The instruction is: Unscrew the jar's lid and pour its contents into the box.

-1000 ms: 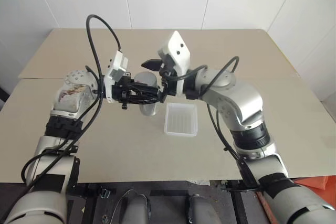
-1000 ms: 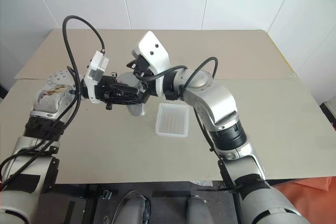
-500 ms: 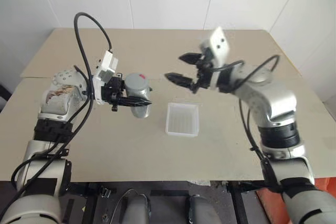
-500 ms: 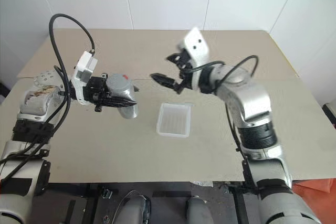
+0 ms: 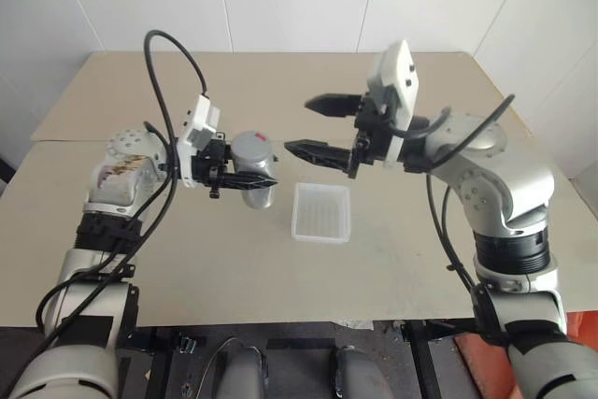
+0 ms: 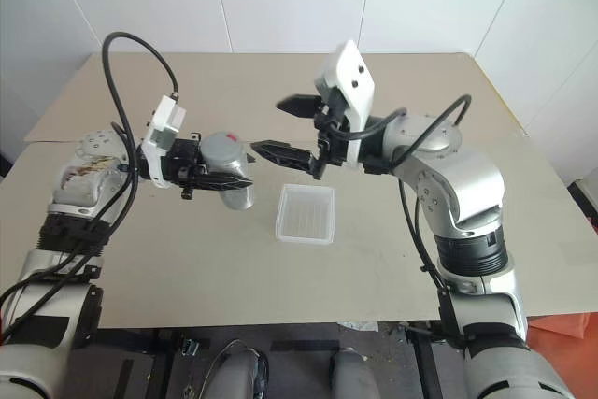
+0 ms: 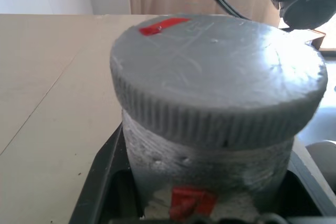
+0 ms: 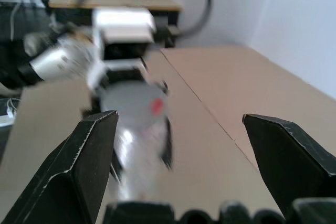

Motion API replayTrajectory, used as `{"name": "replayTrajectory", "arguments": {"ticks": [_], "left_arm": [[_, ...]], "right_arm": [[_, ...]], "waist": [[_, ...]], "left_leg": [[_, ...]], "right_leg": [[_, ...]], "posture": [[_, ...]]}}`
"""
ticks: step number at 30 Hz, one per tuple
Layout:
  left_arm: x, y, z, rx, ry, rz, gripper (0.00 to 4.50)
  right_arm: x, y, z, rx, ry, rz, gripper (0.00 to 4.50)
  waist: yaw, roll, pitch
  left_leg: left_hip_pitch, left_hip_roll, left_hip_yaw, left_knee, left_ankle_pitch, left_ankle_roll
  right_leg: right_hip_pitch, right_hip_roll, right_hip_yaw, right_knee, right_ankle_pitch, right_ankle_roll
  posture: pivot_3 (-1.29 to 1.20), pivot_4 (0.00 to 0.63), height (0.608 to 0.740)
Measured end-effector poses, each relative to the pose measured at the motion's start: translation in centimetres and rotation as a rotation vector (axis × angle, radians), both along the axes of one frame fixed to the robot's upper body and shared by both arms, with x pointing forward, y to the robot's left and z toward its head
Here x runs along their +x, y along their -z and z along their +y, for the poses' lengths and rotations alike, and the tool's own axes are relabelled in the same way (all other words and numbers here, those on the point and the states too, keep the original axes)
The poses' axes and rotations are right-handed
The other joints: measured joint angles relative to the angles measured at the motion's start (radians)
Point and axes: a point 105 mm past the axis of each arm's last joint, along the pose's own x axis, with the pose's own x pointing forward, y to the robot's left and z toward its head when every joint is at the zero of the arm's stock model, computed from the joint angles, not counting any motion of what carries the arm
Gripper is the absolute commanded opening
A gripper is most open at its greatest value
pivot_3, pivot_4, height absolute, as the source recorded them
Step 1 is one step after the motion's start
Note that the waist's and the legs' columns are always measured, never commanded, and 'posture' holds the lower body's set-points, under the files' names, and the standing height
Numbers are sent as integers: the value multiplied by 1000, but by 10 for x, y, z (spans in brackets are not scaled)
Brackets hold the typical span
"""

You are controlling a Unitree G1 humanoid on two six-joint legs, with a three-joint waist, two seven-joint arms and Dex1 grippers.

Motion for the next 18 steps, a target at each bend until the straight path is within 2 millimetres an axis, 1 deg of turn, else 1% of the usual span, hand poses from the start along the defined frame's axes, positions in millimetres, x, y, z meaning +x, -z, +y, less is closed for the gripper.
{"name": "replayTrajectory", "arguments": {"ticks": [3, 5, 7, 9, 15, 18], "left_arm": [[2, -2, -7, -10, 14, -11, 1948], [3, -3, -7, -10, 10, -18, 1948], [4, -3, -7, -8, 12, -18, 1948], [4, -3, -8, -10, 15, -16, 1948], [4, -3, -9, -9, 19, -15, 1948], [4, -3, -8, -9, 19, -15, 1948]], "right_arm": [[-8, 0, 21, -10, -48, 0, 4410], [-9, 3, 31, -8, -56, 20, 4410], [-6, 4, 39, -15, -45, 25, 4410], [2, 7, 46, -21, -13, 28, 4410], [20, 19, 52, -41, 66, 44, 4410], [23, 20, 56, -33, 69, 47, 4410]], "waist": [[0, 0, 0], [-1, 0, 0], [0, 0, 0], [-1, 0, 0], [0, 0, 0], [-1, 0, 0]], "left_leg": [[0, 0, 0, 0, 0, 0], [0, 0, 0, 0, 0, 0], [0, 0, 0, 0, 0, 0], [0, 0, 0, 0, 0, 0], [0, 0, 0, 0, 0, 0], [0, 0, 0, 0, 0, 0]], "right_leg": [[0, 0, 0, 0, 0, 0], [0, 0, 0, 1, 0, 0], [0, 0, 0, 1, 0, 0], [0, 0, 0, 1, 0, 0], [0, 0, 0, 1, 0, 0], [0, 0, 0, 1, 0, 0]], "posture": [[0, 150, 740], [0, 150, 740], [0, 150, 740], [0, 150, 740], [0, 150, 740], [0, 150, 740]]}}
